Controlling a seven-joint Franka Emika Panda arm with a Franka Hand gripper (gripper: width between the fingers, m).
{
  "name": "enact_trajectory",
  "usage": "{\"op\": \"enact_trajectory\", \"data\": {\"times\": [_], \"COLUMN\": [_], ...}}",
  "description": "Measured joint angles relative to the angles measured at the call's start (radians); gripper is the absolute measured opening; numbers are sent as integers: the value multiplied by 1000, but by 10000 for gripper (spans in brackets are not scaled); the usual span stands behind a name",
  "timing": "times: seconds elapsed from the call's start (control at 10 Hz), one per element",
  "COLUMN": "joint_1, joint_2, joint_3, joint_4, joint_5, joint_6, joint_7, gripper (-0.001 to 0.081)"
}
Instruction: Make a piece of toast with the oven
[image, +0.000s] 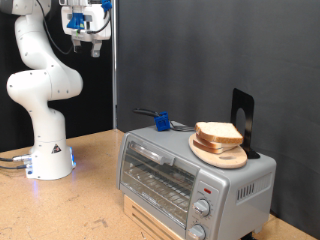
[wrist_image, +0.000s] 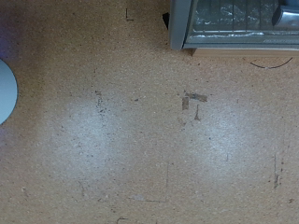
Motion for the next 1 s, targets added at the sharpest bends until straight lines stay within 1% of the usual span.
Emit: {"op": "enact_trajectory", "data": {"times": [0.3,0.4,0.5,0.6,0.7,0.8,0.9,1.0], "joint_1": [28,35,30,41,54,57,57,57], "joint_2": [5,17,16,12,5,6,19,28], "joint_3": [-2,-2,-1,-10,-29,-50,-67,-69], "joint_4": [-6,-8,-8,-17,-44,-87,-133,-159], "joint_5": [-93,-118,-108,-112,-133,-168,-226,-264], "joint_6": [81,106,103,135,197,297,422,504], "joint_7": [-314,-397,-361,-453,-570,-675,-757,-810], "gripper": [800,800,800,800,800,800,800,800]}}
